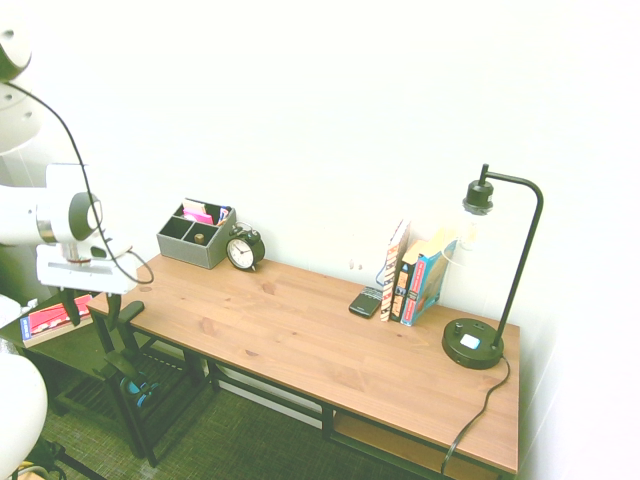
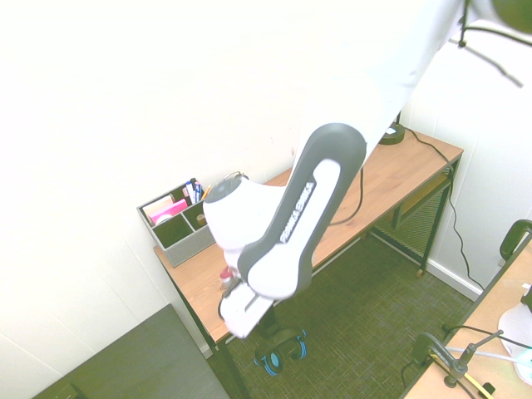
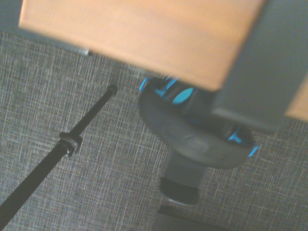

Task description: Hang the headphone

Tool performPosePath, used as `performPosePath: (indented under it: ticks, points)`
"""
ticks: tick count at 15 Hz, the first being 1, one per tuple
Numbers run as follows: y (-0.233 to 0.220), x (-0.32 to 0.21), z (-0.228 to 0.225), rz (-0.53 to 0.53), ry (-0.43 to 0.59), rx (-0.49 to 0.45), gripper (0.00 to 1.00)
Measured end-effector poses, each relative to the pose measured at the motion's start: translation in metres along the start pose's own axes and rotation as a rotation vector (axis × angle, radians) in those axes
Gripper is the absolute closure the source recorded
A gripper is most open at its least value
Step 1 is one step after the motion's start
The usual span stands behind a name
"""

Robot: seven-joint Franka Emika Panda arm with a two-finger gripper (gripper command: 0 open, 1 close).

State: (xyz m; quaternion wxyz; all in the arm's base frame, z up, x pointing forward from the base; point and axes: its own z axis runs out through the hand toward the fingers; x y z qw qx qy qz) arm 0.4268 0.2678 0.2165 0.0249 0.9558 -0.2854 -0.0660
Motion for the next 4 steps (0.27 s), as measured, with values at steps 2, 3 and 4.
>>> performPosePath:
  ticks: [2,3,4]
  points:
    - [0.050,0.048,-0.043,0.038,-0.001,0.035,0.00]
    - [0.082,0.070,-0.059,0.062,-0.003,0.045,0.00]
    - [0.116,0.089,-0.072,0.094,-0.004,0.051,0.00]
